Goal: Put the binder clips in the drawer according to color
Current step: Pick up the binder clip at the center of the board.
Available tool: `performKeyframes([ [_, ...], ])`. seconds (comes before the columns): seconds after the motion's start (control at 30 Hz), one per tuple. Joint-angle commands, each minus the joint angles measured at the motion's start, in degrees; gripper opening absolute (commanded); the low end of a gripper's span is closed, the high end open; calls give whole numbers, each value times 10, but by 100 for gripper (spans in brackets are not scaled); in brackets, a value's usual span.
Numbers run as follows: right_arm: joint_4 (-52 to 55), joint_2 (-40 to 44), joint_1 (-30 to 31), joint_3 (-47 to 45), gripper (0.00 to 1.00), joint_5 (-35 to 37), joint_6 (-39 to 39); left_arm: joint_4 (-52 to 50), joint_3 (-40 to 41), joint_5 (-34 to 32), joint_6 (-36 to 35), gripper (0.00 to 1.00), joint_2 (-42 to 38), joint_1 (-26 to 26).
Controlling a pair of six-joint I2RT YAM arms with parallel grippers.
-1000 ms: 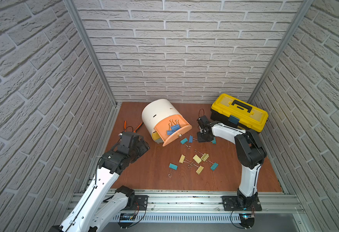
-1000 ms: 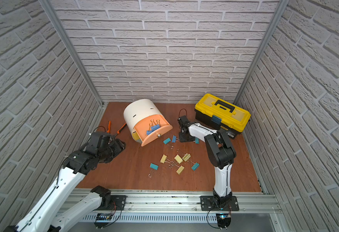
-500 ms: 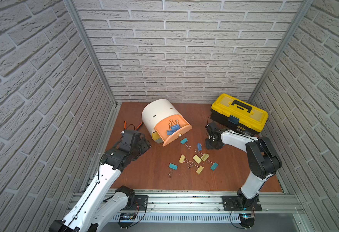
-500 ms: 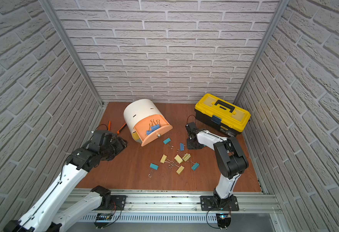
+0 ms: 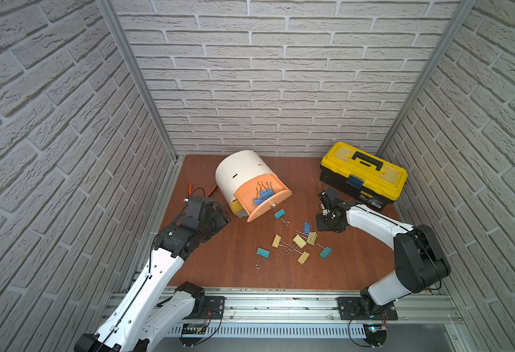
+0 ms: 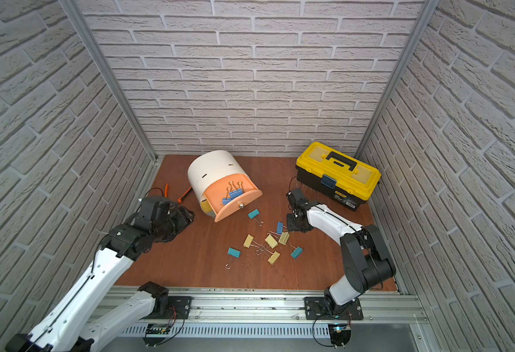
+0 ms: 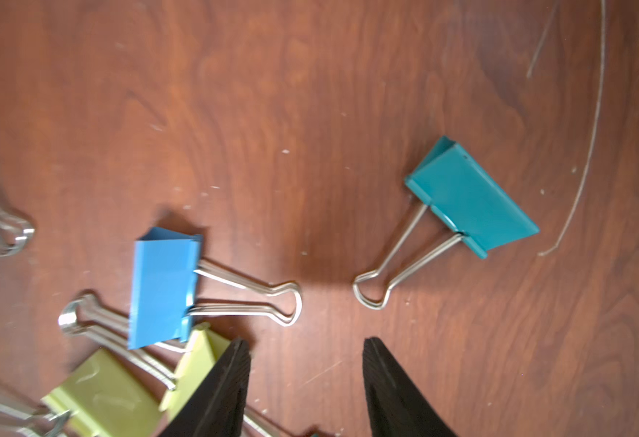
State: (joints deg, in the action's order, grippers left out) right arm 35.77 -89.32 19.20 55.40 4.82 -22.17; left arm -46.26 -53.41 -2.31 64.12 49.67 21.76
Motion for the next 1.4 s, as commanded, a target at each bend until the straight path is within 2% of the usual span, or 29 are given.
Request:
performKeyframes([
  [0.0, 7, 18, 23, 8, 53, -41, 3, 16, -3, 0, -7, 73, -10, 0],
  [0.3, -9, 10, 69, -10, 59, -54, 5, 10, -2, -4, -5, 73, -15, 5],
  [0.87, -18, -45, 74, -7, 60, -15, 11, -7, -5, -27, 8, 73, -30, 21],
  [1.37, -7, -117, 60, 81, 60, 20, 13, -8, -8, -35, 14, 73, -22, 31],
])
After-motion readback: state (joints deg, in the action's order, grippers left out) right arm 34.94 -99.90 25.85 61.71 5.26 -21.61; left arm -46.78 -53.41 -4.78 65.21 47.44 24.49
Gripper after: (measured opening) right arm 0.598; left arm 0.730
